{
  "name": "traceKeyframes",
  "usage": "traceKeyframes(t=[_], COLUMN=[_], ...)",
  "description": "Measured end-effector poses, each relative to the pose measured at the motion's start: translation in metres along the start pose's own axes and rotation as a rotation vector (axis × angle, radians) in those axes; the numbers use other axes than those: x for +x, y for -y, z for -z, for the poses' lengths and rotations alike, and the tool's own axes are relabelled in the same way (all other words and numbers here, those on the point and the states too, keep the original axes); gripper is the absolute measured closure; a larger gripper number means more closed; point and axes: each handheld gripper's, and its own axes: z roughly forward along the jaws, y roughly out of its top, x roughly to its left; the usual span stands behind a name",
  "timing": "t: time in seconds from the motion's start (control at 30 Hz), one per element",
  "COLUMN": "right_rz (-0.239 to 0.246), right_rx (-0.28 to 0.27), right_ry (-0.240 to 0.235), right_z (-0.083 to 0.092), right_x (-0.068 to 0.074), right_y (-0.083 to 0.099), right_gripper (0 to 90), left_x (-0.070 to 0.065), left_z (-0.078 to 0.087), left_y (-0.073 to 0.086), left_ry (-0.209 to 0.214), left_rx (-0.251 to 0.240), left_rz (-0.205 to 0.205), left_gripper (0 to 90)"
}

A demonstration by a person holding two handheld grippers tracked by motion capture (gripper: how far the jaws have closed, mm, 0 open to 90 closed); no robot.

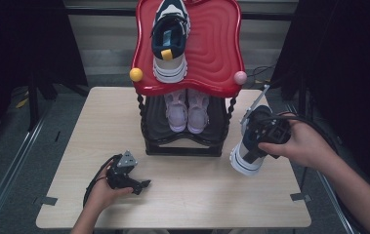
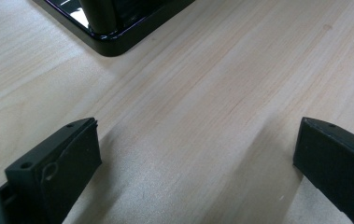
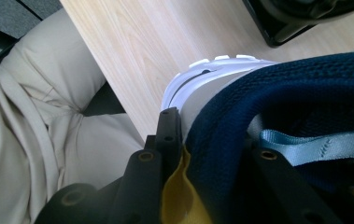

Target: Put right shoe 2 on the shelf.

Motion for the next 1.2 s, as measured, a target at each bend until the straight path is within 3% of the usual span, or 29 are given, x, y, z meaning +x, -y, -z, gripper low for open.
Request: traceKeyframes(t=[0.53, 1.2], right_rz=[0.05, 0.137], right_rx=[-0.005, 0.002], right_ry=[0.059, 0.263], right_z=[0.073, 0.166], right_x=[0.007, 0.033], right_y=[-0.015, -0.062], right_gripper=[73.8, 74.1], left_x=[0.0, 0.001], left_z=[0.0, -0.001], left_y=[0.0, 0.0], left_ry=[0.01, 0.004], left_rx=[0.004, -0.002], left_rz=[0.001, -0.006], left_gripper=[0.0, 0.0])
